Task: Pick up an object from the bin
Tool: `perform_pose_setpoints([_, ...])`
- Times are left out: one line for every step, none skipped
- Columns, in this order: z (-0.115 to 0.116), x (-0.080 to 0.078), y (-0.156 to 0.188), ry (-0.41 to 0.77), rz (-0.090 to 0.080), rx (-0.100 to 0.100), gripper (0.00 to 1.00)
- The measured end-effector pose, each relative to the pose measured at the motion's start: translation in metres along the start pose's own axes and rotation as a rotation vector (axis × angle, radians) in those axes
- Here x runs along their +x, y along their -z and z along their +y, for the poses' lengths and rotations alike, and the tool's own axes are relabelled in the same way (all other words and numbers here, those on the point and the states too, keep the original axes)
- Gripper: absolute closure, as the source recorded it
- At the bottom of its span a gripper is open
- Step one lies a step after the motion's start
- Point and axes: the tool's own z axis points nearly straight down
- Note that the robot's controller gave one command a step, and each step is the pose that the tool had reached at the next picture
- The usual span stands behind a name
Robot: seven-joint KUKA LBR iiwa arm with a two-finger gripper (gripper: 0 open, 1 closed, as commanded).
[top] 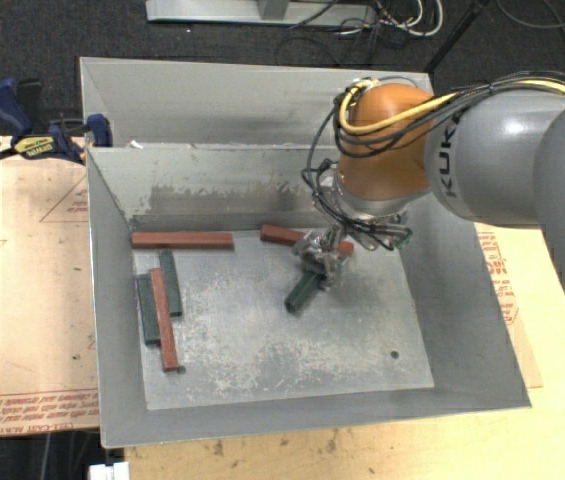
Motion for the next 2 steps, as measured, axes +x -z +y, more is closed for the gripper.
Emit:
perform_pose_setpoints([0.025, 0.042, 0.048, 0.065, 0.008, -0.01, 1.0])
perform_pose_setpoints([-0.016, -0.001, 0.178, -0.036, 0.0, 0.0, 1.0])
